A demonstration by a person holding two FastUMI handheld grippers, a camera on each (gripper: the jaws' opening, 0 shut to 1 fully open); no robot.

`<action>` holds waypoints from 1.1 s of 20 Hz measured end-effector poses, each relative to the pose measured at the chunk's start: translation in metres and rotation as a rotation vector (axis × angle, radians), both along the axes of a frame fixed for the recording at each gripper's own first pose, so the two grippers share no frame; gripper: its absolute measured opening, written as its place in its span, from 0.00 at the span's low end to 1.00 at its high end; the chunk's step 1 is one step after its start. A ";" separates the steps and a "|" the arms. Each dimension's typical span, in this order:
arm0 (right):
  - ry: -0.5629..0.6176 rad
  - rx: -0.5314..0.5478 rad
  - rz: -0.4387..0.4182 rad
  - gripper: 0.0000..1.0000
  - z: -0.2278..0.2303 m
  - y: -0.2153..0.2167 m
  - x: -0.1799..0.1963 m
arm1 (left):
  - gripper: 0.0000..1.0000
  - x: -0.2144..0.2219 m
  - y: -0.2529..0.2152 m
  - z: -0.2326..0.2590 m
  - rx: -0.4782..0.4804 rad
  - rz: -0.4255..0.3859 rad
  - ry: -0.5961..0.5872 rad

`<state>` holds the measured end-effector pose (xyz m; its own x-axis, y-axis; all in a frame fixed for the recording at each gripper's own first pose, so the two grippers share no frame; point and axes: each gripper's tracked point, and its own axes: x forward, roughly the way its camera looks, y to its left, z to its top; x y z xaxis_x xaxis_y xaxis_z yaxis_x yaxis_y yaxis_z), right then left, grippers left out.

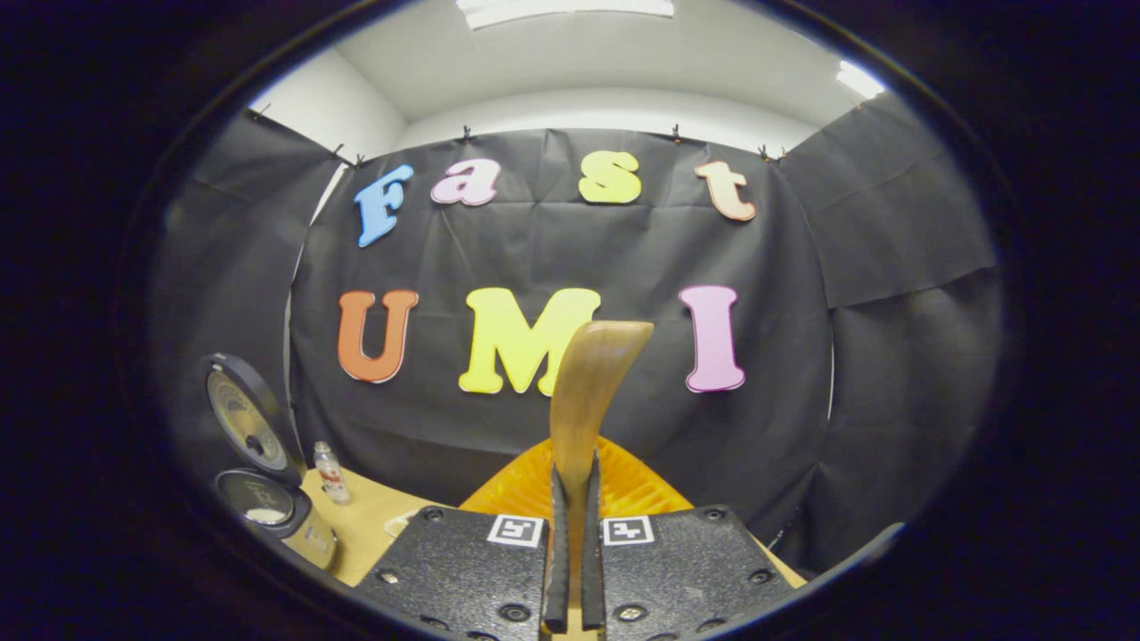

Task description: Close the left gripper, press the button to open the rice cooker; take a wooden spoon from the chopstick holder with the right hand, scoop a spoonful of rice and pour it into the rice cooker, then put the wooden spoon back into the chopstick holder.

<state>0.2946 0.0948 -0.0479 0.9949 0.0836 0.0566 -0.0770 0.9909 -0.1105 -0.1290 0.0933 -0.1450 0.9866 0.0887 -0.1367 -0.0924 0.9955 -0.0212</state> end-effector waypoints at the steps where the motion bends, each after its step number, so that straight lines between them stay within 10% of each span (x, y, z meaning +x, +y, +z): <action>1: 0.008 -0.002 0.001 0.11 -0.003 -0.012 -0.005 | 0.95 0.005 -0.001 0.006 -0.007 -0.002 -0.012; 8: 0.141 0.042 -0.113 0.11 -0.083 -0.092 -0.015 | 0.94 0.038 -0.006 0.023 -0.043 0.007 -0.033; 22: 0.189 0.099 -0.103 0.13 -0.134 -0.112 -0.031 | 0.94 0.101 0.002 0.058 -0.069 0.053 -0.077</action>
<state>0.2640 -0.0175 -0.1821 0.9916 -0.0151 -0.1288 0.0145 0.9999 -0.0052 -0.0279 0.0956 -0.0866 0.9887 0.1336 -0.0684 -0.1400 0.9852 -0.0990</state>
